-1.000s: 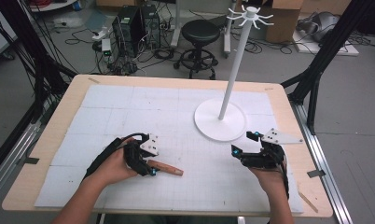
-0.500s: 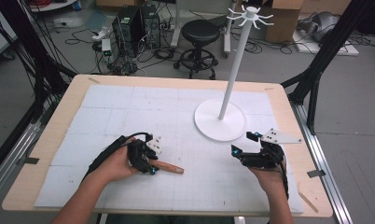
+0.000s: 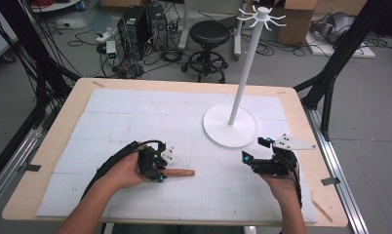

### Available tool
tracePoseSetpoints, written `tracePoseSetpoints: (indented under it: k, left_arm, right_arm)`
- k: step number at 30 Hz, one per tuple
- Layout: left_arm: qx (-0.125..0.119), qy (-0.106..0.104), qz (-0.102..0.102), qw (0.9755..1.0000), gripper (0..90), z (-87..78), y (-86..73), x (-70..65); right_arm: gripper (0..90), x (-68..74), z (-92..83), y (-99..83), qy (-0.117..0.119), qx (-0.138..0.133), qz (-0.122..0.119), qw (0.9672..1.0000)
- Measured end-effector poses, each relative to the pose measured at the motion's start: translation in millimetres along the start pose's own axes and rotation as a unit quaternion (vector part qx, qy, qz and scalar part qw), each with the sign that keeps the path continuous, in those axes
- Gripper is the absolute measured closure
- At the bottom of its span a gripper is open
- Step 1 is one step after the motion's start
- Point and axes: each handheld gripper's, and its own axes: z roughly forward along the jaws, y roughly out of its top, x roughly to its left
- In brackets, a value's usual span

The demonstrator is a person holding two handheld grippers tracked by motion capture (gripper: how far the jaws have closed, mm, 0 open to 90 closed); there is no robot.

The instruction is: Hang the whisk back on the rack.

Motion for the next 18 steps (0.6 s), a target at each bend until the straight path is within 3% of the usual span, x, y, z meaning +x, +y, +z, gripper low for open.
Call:
tracePoseSetpoints:
  k: [3, 7, 14, 18]
  left_arm:
    - [-0.014, 0.003, -0.002, 0.9999, 71.2, -4.7, -1.6, 1.3]
    - [-0.069, 0.009, -0.019, 0.9974, 71.2, -19.4, -4.5, 4.5]
    - [-0.146, 0.021, -0.049, 0.9878, 71.2, -53.6, -3.1, 14.3]
    - [-0.181, 0.025, -0.050, 0.9819, 71.2, -70.4, 2.5, 21.4]
  right_arm:
    - [15.9, 0.1, -0.1, 0.4, 0.000, -0.001, -0.002, 1.0000]
    - [15.9, 1.0, 0.8, -0.5, 0.001, 0.001, -0.001, 1.0000]
    - [15.9, 4.5, 3.4, 1.8, 0.005, 0.003, -0.008, 0.9999]
    - [15.9, 7.5, 5.2, 3.0, 0.004, 0.005, -0.016, 0.9999]
